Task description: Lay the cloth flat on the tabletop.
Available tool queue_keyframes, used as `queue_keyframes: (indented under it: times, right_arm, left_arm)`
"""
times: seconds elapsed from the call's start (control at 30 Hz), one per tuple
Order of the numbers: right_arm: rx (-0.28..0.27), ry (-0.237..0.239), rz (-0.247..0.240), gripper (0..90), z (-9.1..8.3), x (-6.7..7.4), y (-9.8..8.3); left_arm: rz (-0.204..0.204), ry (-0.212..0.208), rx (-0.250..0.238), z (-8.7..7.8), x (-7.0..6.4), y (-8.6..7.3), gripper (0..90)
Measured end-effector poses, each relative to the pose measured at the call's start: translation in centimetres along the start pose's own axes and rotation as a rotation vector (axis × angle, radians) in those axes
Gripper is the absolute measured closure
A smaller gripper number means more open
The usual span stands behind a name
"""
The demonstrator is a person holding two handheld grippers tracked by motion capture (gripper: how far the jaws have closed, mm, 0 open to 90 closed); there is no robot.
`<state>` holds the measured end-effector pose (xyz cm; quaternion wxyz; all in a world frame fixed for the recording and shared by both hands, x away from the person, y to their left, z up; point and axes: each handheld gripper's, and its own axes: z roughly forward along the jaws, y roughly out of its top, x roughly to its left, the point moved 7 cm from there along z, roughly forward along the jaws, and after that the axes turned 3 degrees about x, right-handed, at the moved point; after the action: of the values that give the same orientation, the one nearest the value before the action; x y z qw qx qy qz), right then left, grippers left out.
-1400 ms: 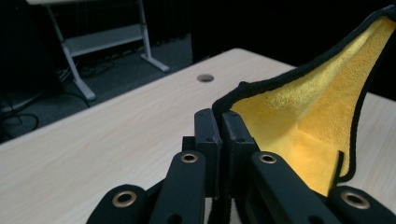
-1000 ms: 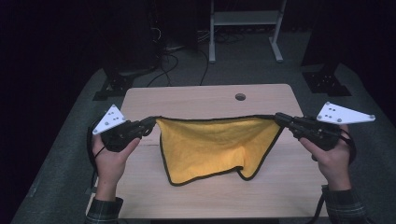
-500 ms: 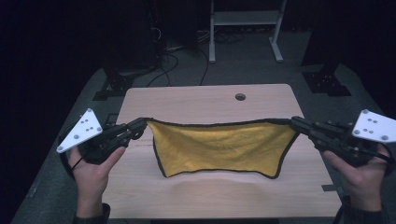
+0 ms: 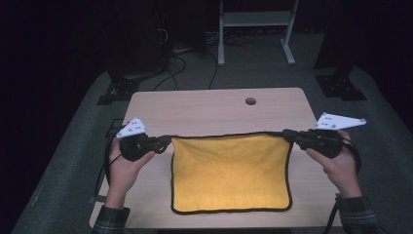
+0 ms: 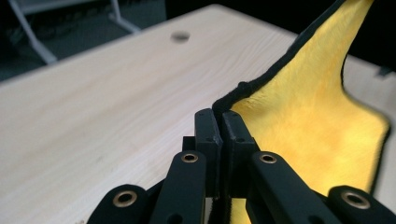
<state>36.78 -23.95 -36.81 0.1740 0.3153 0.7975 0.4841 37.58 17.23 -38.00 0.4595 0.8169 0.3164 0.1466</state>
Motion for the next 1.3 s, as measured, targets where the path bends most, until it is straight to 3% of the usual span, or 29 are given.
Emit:
queue_keyframes:
  times: [0.07,0.17,0.5,0.7,0.87,1.07,1.13,1.23,1.3]
  right_arm:
    - [0.025,-0.004,0.010,85.7,1.4,-0.7,-0.9]
    - [0.048,-0.011,0.017,85.7,2.8,-1.4,-1.7]
    - [0.041,-0.027,0.046,85.5,5.2,-3.2,-1.9]
    - [0.043,-0.045,0.097,85.3,7.2,-5.0,-2.6]
    - [0.083,-0.066,0.147,85.1,9.6,-7.2,-4.1]
    - [0.124,-0.090,0.192,85.1,11.7,-8.7,-5.8]
    - [0.137,-0.097,0.197,85.0,12.2,-8.9,-6.1]
    - [0.141,-0.113,0.212,84.5,12.7,-9.4,-6.5]
    - [0.143,-0.128,0.218,81.2,12.9,-9.7,-6.8]
  left_arm:
    - [-0.016,0.012,0.047,2.4,1.1,-1.5,86.6]
    - [-0.028,0.020,0.051,3.7,1.9,-2.3,86.6]
    - [-0.022,0.063,0.067,5.2,3.5,-2.8,86.4]
    - [-0.032,0.083,0.086,7.3,5.2,-2.6,86.3]
    - [-0.059,0.102,0.137,10.0,6.7,-2.9,86.2]
    - [-0.081,0.116,0.191,12.2,7.8,-3.7,86.1]
    - [-0.070,0.146,0.232,13.1,8.5,-4.1,85.6]
    - [-0.058,0.193,0.247,13.6,9.2,-4.0,81.9]
    - [-0.083,0.198,0.255,13.6,9.7,-4.1,80.7]
